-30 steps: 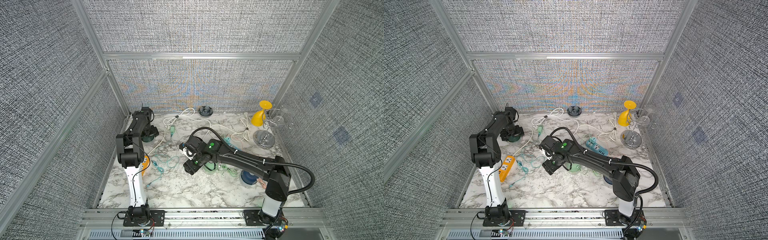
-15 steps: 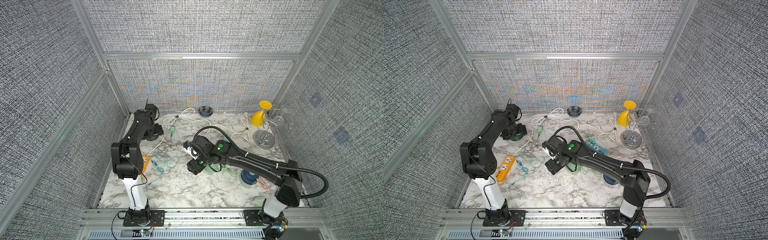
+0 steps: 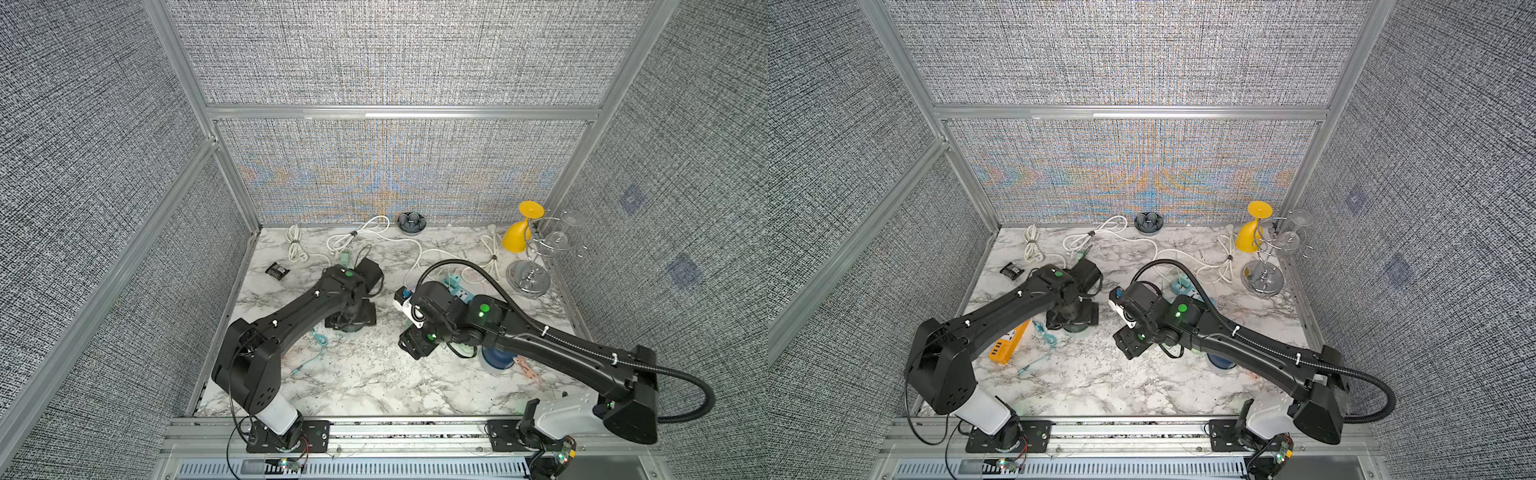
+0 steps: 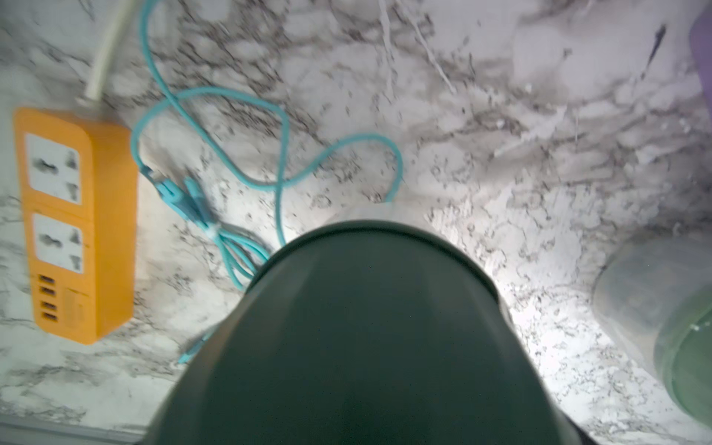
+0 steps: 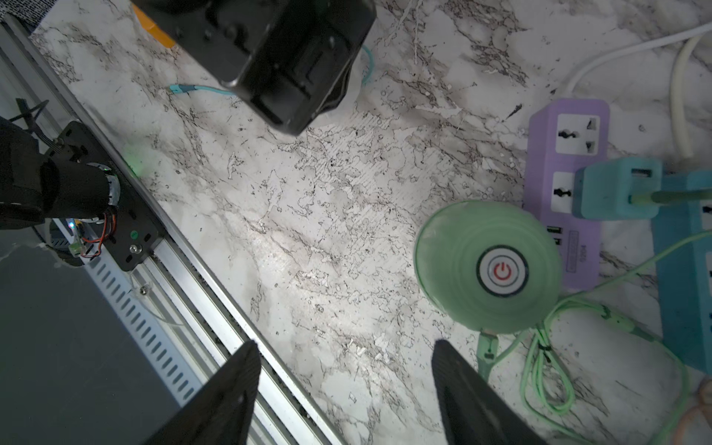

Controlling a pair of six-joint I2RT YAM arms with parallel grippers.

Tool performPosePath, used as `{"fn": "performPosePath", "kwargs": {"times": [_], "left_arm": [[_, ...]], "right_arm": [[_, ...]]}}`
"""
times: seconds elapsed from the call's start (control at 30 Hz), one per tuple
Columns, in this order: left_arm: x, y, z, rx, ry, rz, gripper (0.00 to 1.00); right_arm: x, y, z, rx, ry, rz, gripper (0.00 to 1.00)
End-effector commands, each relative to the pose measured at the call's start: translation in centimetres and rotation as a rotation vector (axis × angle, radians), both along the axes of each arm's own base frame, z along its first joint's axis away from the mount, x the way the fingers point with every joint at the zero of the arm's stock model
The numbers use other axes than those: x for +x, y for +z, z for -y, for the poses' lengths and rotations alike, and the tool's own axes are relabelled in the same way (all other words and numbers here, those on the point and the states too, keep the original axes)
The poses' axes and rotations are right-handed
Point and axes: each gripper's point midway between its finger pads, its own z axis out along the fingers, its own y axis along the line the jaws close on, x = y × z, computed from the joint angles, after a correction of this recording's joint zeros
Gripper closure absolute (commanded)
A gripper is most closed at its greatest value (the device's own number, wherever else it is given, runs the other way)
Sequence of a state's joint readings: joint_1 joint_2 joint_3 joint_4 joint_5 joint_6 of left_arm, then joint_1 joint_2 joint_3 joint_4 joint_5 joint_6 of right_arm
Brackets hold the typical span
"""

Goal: Charge the cordless meat grinders
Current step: Place the cordless meat grinder at the center of the board.

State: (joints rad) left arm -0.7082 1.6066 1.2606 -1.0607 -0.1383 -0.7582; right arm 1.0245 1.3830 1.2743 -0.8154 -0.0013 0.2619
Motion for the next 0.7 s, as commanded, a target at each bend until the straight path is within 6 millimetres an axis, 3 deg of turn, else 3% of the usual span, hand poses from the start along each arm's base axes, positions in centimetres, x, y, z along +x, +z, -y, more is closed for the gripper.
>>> {"fn": "performPosePath", "kwargs": {"times": [0.0,0.1,0.33,0.53,0.67], "left_arm": [[-0.8,-0.4,1.8,-0.012,0.082,0.045,0.11],[-2.0,-1.4,3.0,0.000,0.076,0.031,0.11],[-3.5,-4.2,3.7,0.064,0.100,-0.012,0.11],[-4.3,-4.5,3.3,0.103,0.123,-0.017,0.01],[-4.7,-4.5,3.9,0.035,0.141,-0.011,0.01]], "right_arm": [[-0.3,-0.3,1.3,-0.019,-0.029,0.005,0.27],[-0.8,-0.4,2.4,-0.028,-0.041,0.007,0.27],[-1.4,-0.4,3.8,-0.023,-0.053,0.013,0.27],[-1.5,-0.7,3.9,-0.030,-0.043,0.017,0.27],[-1.5,-0.8,3.6,-0.028,-0.034,0.014,0.27]]}}
